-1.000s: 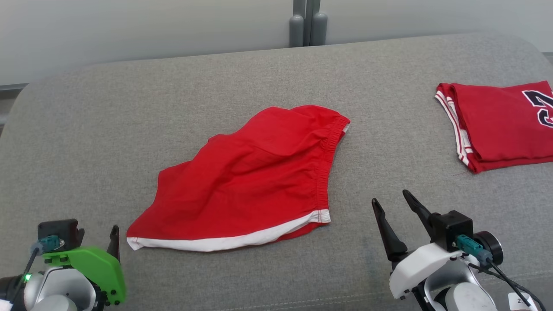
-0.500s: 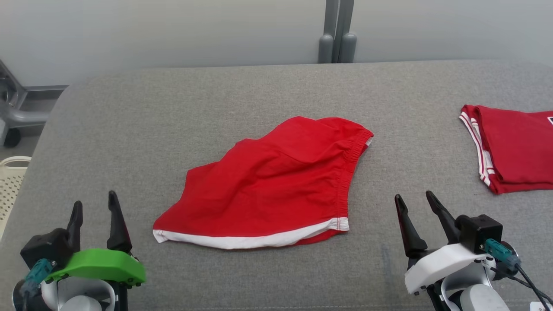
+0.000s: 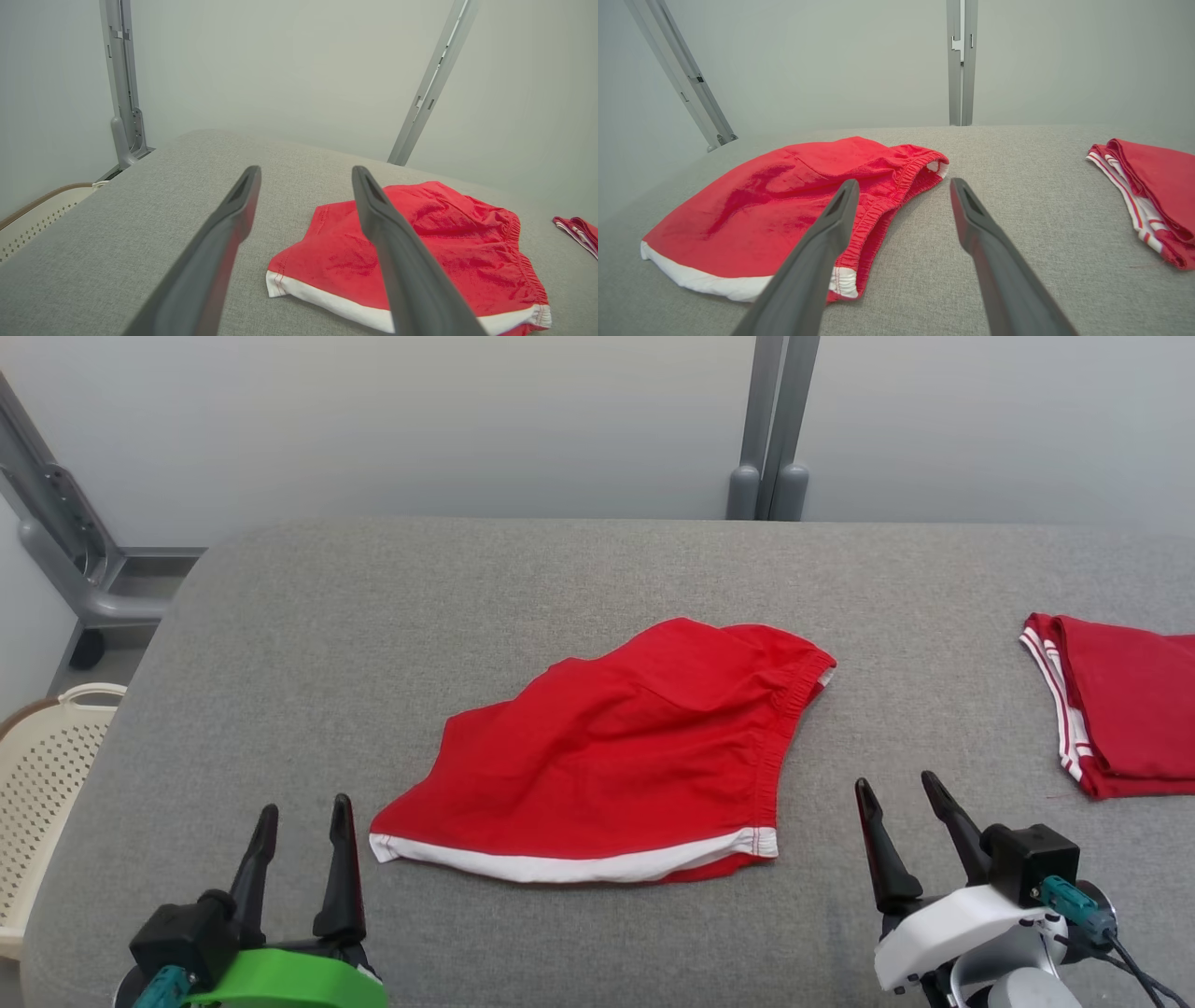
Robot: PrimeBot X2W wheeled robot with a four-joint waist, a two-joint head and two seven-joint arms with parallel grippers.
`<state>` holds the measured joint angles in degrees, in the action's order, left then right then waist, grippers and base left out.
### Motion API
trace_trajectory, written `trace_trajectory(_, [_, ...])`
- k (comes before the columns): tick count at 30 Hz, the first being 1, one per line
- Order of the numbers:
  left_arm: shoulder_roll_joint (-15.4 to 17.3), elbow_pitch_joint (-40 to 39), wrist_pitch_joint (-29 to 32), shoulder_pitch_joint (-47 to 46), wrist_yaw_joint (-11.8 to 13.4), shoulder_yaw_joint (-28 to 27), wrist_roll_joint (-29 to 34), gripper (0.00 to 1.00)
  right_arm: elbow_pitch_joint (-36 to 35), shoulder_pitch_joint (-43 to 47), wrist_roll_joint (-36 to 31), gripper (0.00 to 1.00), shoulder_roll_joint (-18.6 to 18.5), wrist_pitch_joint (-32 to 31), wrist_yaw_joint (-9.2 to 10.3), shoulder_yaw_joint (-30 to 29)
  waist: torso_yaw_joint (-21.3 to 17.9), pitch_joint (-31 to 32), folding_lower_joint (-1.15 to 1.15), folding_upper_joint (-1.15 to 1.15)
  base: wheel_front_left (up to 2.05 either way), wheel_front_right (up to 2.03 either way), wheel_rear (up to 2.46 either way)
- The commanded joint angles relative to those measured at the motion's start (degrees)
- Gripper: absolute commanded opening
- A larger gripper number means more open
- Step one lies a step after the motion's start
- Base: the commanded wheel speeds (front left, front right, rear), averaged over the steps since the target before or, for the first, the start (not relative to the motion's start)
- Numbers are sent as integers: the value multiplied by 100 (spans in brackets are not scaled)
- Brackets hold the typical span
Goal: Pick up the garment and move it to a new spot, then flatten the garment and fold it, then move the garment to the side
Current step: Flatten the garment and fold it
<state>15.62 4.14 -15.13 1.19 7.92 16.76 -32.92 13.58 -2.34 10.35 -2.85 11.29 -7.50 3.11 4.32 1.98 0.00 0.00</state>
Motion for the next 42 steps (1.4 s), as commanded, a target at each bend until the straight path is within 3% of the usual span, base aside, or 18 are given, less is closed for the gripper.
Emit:
trace_trajectory(1, [-42,33,0,130,-161,-41,65,100,54,102,-25,100,-10,51,3,8,19,62,0,0,0,0,0])
trace_trajectory(7, [-98,123,-1,399,-394,-102,255,100,130,217,-95,100,-9,72,3,-2,-6,147,0,0,0,0,0])
trace_trajectory(17, [2,551,19,813,-340,-116,318,100,261,463,-513,100,-9,-100,3,82,-127,224,0,0,0,0,0])
trace_trajectory(35, [-67,652,6,579,-363,-99,252,100,150,342,-482,100,-9,-249,3,191,-191,85,0,0,0,0,0])
trace_trajectory(42, [114,1027,453,314,-447,36,275,100,32,259,-446,100,-7,-470,3,407,-129,-13,0,0,0,0,0])
